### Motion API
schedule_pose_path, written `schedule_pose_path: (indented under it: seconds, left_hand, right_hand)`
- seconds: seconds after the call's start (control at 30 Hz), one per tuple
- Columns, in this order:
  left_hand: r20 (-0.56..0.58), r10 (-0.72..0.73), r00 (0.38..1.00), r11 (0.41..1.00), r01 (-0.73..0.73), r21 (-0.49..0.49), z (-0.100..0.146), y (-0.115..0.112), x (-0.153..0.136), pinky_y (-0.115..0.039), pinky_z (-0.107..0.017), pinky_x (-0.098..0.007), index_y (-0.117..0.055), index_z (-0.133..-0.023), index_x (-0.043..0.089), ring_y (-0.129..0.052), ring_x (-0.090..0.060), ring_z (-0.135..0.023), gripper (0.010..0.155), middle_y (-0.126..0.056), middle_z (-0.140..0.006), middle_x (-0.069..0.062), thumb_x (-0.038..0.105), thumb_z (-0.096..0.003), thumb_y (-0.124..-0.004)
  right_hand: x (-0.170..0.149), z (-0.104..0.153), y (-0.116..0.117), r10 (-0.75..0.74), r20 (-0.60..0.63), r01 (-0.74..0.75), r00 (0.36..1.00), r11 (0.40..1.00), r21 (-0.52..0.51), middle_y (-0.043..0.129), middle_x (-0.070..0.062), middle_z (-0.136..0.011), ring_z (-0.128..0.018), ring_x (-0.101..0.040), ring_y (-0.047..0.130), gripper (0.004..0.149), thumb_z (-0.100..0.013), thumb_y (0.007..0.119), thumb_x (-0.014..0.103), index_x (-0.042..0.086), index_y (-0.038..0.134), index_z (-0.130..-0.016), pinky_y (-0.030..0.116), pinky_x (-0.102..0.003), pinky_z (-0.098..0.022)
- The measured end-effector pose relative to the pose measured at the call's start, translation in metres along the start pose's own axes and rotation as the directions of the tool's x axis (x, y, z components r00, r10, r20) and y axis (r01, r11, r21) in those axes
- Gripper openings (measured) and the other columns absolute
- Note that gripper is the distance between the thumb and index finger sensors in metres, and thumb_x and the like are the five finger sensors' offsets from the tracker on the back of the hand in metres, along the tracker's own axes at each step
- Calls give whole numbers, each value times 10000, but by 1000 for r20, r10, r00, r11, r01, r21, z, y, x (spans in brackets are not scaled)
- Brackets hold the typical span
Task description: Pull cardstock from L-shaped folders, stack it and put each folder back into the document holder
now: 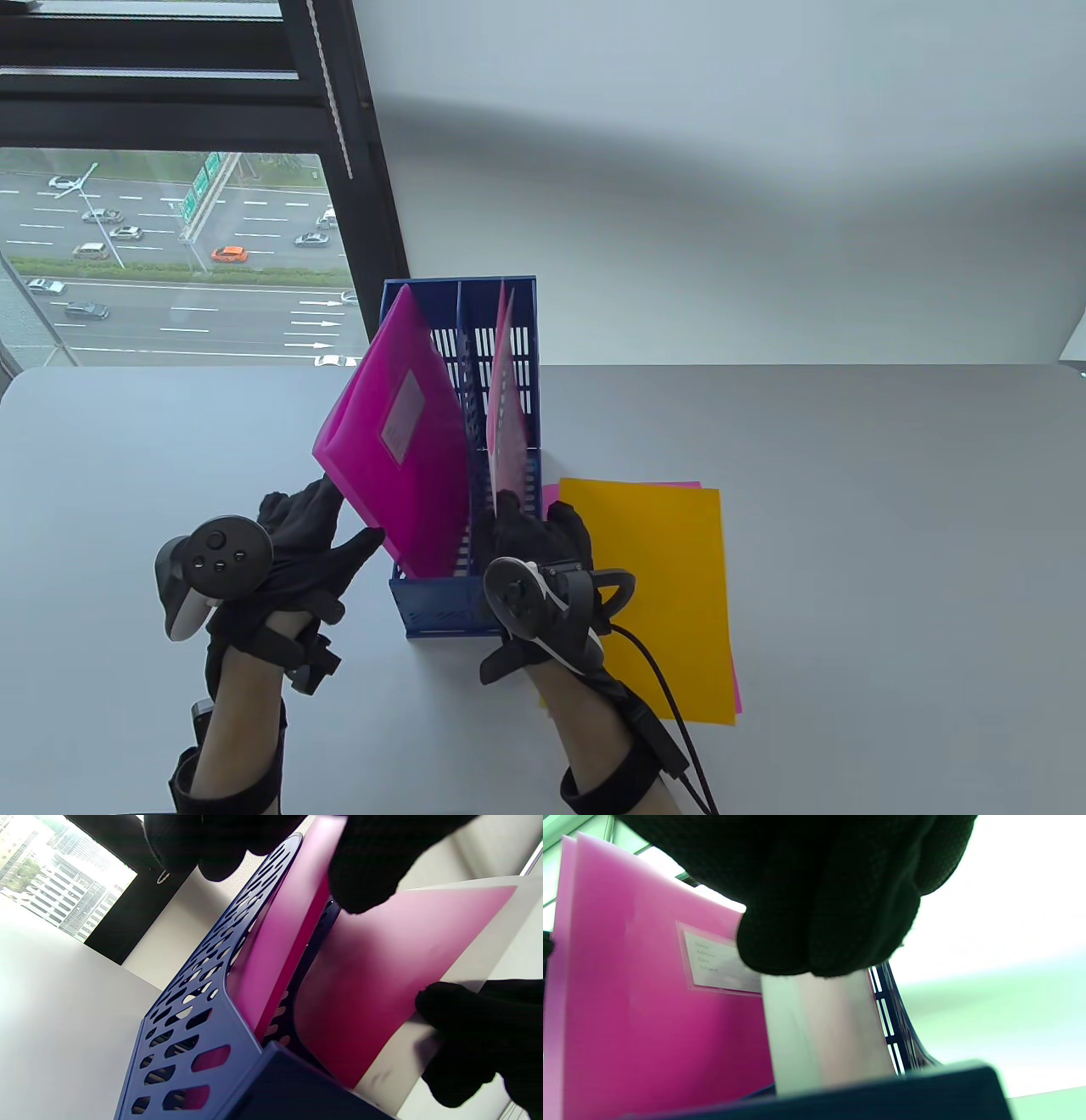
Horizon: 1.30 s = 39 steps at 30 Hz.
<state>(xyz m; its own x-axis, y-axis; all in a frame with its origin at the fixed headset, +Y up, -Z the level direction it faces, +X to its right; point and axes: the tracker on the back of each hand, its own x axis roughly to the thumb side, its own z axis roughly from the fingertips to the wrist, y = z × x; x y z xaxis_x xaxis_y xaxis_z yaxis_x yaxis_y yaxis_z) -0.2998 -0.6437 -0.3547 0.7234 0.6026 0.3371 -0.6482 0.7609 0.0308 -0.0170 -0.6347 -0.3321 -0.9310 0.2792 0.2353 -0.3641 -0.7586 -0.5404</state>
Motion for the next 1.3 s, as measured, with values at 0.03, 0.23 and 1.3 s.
schedule_pose_path:
  seconds: [0.03, 0.23, 1.3]
  left_hand:
    - [0, -1, 1000, 1000, 1, 0, 0, 0, 0, -280, -770, -655, -493, -1154, 84, -609, -499, -1021, 795, -584, -1116, -183, 513, -570, -821]
    - [11, 7, 1000, 1000, -7, 17, 2, 4, 1, -278, -770, -655, -490, -1154, 84, -611, -500, -1019, 796, -584, -1116, -183, 514, -572, -821]
    - [362, -306, 881, 896, 137, 423, 45, 14, 118, -301, -824, -643, -645, -1131, 243, -652, -394, -1073, 679, -705, -1114, -25, 559, -558, -827]
  right_hand:
    - [-1, -1, -3, -9, -4, 9, 1000, 1000, -9, 1062, 73, -445, -325, -141, 1046, 448, -566, 867, 459, 80, 927, -797, 730, -432, -648]
    - [-4, -2, -21, -43, -2, 43, 999, 996, -76, 1060, 80, -447, -333, -139, 1045, 443, -567, 863, 465, 92, 929, -798, 725, -431, -652]
    - [-13, 4, -98, -422, 16, 412, 906, 876, -249, 1052, 76, -494, -375, -144, 1045, 463, -586, 837, 459, 72, 899, -833, 714, -445, -662]
